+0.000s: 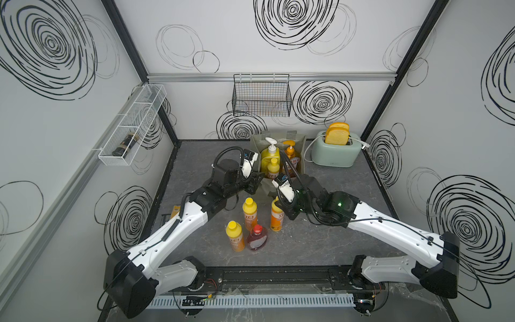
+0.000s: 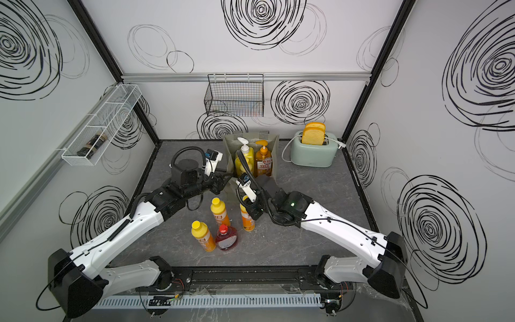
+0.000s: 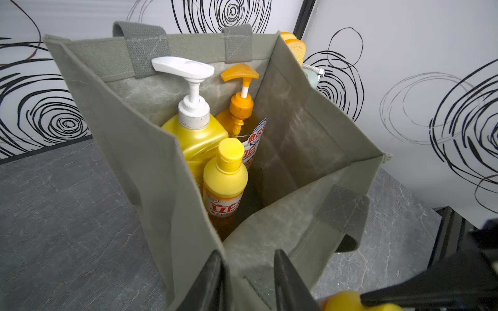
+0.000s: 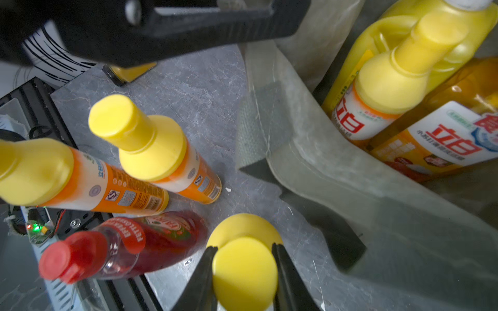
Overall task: Pack dish soap into the shopping bag
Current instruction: Pick up the bottle of dish soap at the center of the board.
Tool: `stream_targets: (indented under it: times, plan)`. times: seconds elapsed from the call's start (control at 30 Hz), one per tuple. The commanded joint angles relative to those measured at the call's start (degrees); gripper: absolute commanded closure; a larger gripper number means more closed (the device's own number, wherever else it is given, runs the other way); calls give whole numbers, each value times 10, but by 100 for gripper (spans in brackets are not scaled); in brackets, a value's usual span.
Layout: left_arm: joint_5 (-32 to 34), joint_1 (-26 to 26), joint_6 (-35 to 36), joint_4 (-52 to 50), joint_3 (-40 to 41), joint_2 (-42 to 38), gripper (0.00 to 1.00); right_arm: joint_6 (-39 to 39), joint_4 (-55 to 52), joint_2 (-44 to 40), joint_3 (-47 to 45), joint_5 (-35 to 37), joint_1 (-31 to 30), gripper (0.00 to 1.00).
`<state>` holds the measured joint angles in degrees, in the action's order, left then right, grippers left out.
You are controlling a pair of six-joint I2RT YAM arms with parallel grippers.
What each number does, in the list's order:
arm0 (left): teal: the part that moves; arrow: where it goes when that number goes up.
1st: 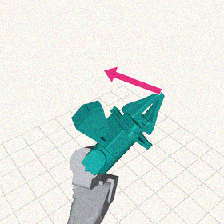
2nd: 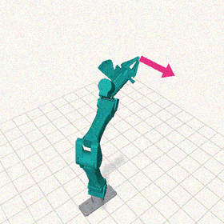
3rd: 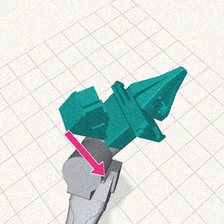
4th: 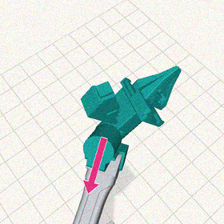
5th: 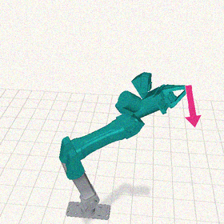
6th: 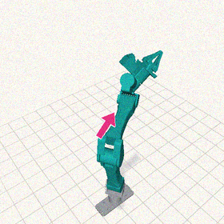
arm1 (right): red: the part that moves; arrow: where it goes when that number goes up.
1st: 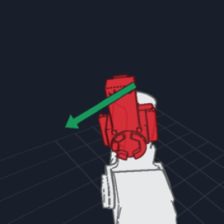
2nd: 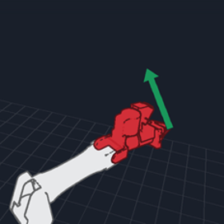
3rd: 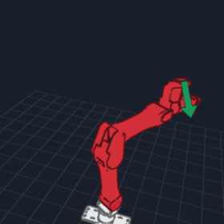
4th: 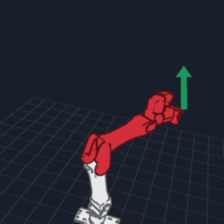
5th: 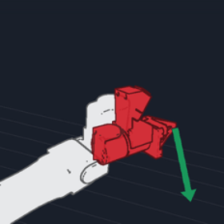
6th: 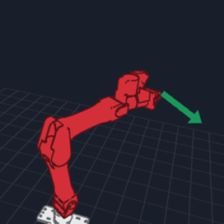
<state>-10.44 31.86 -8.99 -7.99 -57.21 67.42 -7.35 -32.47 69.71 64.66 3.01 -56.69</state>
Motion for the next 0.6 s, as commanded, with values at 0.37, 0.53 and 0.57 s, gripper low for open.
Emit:
stream_targets:
  times: [0.37,0.53,0.57]
  plan:
    - [-7,14,5,17,4,8,64,7,-110,-98,139,-19,-1,90]
    - [-8,18,6,17,4,11,64,12,-144,-88,228,-26,0,90]
    - [-9,20,5,17,4,11,64,14,-155,-80,249,-23,0,90]
